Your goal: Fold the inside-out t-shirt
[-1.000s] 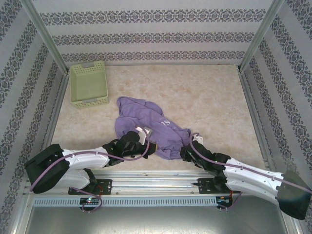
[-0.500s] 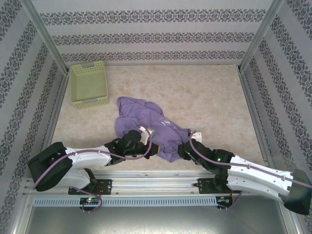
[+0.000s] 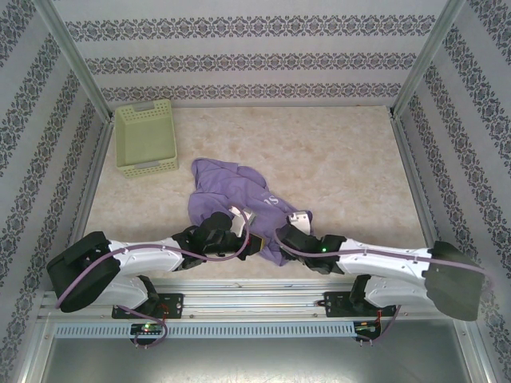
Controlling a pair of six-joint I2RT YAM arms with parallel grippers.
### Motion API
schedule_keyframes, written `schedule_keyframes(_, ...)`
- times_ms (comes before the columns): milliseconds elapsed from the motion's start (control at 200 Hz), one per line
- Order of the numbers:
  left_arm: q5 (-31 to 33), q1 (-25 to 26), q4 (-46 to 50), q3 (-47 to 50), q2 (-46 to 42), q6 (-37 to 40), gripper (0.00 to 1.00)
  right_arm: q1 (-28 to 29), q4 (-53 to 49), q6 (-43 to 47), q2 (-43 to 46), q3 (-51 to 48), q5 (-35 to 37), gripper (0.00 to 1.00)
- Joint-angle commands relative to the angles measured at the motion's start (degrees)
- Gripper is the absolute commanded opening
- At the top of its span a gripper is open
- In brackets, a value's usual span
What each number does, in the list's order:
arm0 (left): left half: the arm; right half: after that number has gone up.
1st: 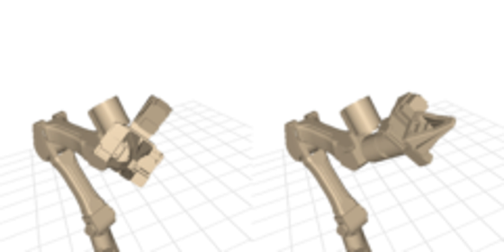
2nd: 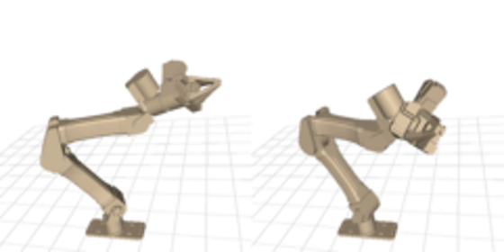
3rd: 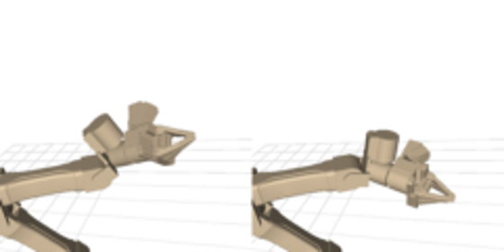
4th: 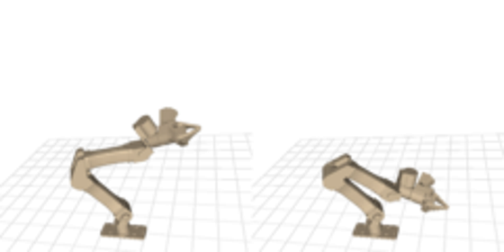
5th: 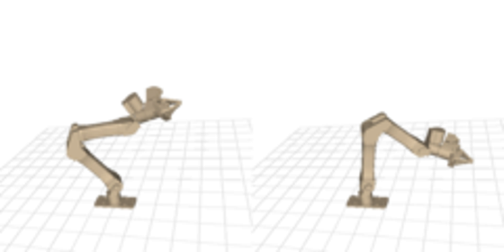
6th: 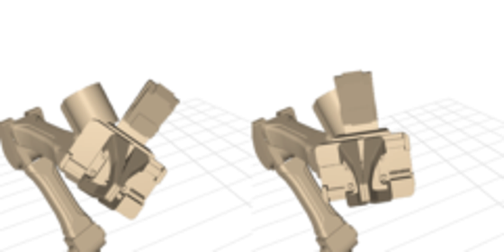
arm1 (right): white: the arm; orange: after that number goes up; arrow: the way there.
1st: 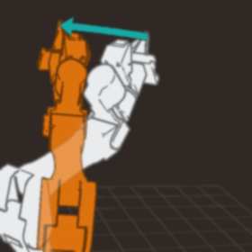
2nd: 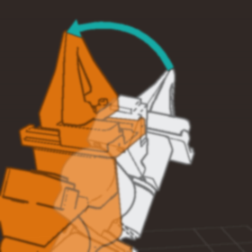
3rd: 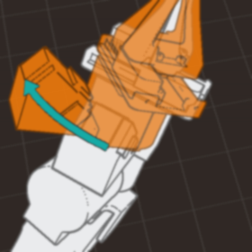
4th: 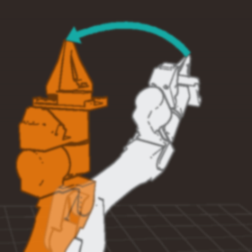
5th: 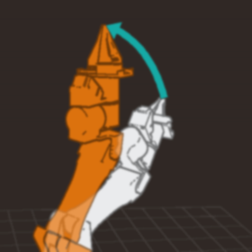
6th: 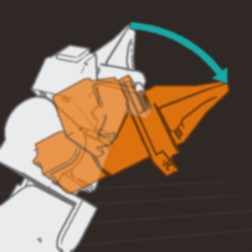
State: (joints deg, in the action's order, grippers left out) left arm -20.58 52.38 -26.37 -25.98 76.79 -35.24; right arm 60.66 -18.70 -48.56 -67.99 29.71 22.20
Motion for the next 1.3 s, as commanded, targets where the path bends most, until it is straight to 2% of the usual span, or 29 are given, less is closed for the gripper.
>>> schedule_keyframes(0,-0.6,-0.3,-2.9,-1.3,-0.5,-0.4,0.00,-0.8,0.9,3.2,-3.9,3.4,3.5,0.39)
schedule_keyframes(200,2.4,-0.3,-0.5,-0.8,-2.3,0.0,0.00,-0.8,-4.1,3.0,-5.9,5.6,8.2,0.27)
schedule_keyframes(320,5.1,-0.3,2.1,-1.4,-2.5,0.4,0.00,-0.8,-4.9,3.1,-3.1,4.2,8.8,0.15)
schedule_keyframes(480,6.3,-0.3,2.5,-1.9,-2.2,0.4,0.00,-0.8,-4.9,3.6,0.6,2.4,8.3,0.08)
schedule_keyframes(530,6.2,-0.3,2.6,-2.1,-1.8,0.5,0.00,-0.9,-2.7,4.6,1.8,1.3,6.2,0.09)
schedule_keyframes(704,4.7,-0.3,2.2,-2.5,-0.1,0.6,0.00,-1.0,3.6,5.5,1.3,-1.3,-0.3,0.23)
schedule_keyframes(864,3.6,-0.3,1.4,-2.3,0.5,0.2,0.00,-1.5,3.8,4.6,-3.1,-0.7,1.2,0.36)
schedule_keyframes(1039,3.7,-0.3,1.6,-2.2,0.0,0.1,0.00,-3.3,0.4,3.9,-8.5,1.7,4.4,0.38)
schedule_keyframes(1159,5.4,-0.3,2.9,-2.3,-0.3,0.1,0.00,-3.7,-2.3,3.4,-8.6,2.8,5.9,0.20)
schedule_keyframes(1294,9.8,-0.3,7.7,-3.6,0.3,0.3,0.00,-3.5,0.3,5.1,-1.7,-0.5,2.4,0.07)
